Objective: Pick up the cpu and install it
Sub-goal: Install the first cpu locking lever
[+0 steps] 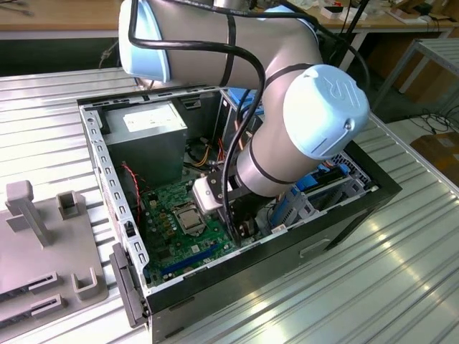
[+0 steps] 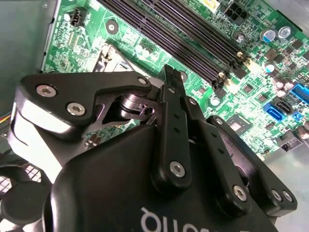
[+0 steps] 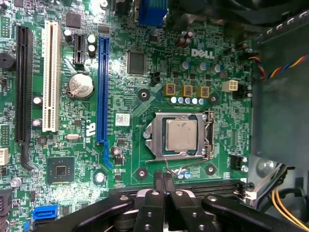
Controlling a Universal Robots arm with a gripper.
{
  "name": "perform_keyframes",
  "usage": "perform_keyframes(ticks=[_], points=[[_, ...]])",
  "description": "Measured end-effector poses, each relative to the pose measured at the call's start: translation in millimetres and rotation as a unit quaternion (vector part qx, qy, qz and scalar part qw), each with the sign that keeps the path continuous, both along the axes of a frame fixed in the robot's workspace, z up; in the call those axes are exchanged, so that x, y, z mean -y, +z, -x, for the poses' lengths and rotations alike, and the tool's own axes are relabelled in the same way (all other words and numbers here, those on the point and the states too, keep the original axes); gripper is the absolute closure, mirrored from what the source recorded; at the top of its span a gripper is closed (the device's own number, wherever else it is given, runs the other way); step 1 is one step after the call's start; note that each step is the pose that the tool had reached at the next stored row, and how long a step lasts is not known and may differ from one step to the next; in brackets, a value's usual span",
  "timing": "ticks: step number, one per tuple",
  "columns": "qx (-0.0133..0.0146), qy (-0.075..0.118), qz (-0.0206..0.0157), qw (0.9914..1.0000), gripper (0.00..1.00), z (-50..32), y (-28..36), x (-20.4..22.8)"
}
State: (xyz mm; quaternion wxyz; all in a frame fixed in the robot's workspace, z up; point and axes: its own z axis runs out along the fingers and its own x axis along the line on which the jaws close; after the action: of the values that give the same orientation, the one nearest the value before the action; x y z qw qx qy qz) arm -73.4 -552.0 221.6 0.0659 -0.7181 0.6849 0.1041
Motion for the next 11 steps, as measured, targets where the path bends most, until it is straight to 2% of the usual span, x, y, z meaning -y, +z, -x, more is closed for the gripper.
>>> perform_keyframes(ticks=[7,11], points=[[-0.0002,0.000,-0.0061,0.99998,0.89,0.0,5.9,-0.3],[-0.0003,0.000,-0.0063,0.99998,0.89,0.0,5.6,-0.3]])
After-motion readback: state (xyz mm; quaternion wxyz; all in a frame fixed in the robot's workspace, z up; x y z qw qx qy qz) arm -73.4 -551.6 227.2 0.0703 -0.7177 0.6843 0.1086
